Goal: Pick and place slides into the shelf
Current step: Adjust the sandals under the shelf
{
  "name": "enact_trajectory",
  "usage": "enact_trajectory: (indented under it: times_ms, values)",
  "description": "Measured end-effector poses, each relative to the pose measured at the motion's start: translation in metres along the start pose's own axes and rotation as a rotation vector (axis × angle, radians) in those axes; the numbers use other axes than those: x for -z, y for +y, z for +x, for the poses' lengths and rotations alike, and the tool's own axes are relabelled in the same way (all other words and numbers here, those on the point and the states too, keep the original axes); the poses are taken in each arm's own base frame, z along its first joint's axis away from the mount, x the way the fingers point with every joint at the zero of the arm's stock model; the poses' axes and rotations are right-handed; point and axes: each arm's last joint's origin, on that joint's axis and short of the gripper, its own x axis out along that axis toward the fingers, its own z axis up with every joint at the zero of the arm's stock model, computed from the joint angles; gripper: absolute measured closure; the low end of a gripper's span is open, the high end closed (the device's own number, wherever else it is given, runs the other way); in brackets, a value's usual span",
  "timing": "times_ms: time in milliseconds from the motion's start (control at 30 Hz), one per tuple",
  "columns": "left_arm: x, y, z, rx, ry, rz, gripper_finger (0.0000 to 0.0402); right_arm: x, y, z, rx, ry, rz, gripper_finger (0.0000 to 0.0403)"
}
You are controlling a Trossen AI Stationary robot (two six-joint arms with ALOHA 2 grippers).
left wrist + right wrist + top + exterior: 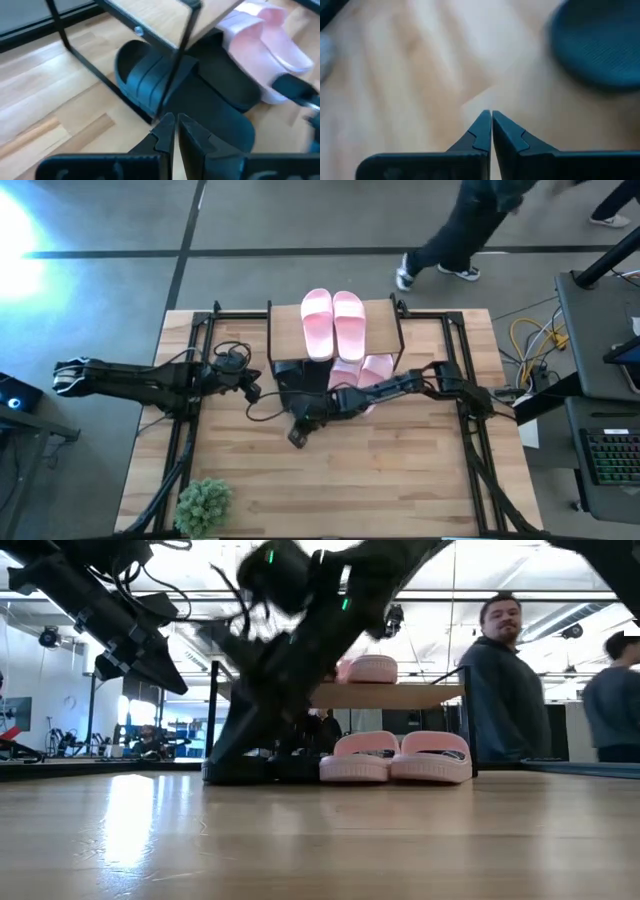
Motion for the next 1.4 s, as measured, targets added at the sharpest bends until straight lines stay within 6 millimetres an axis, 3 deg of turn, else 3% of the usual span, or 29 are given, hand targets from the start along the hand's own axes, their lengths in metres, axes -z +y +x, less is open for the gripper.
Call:
enact_trajectory:
  times_ms: [100,167,433,700,900,1000,1100,1267,1400]
  values:
    - [0.000,-0.001,-0.001,0.015,0.005,0.001,0.0394,0.011,0.020,-0.014,0.020,0.014,-0.021,0.0394]
    - [0.001,-0.002,-0.002,0.026,0.002,0.003,0.0394,0.021,0.024,-0.022,0.122,0.023,-0.006,0.0394]
    - [0.002,-0.009,-0.004,0.074,-0.009,0.008,0.0394,0.053,0.010,-0.053,0.627,0.067,0.073,0.0394]
    - [0.006,-0.014,-0.006,0.104,0.007,0.029,0.0394,0.074,0.020,-0.090,0.736,0.127,0.149,0.0394]
    - [0.009,-0.017,-0.005,0.112,0.026,0.028,0.0394,0.111,0.025,-0.146,0.844,0.084,0.329,0.0394]
    - [0.009,-0.019,-0.004,0.118,0.026,0.023,0.0394,0.133,0.012,-0.166,0.865,0.044,0.458,0.0394]
    - [0.009,-0.023,-0.001,0.141,0.029,-0.043,0.0394,0.147,-0.017,-0.174,0.845,0.024,0.615,0.0394]
    - [0.012,-0.030,0.006,0.177,0.071,-0.046,0.0394,0.153,-0.069,-0.170,0.688,-0.079,0.811,0.0394]
    - [0.018,-0.035,0.010,0.175,0.107,-0.040,0.0394,0.150,-0.098,-0.176,0.697,-0.160,0.843,0.0394]
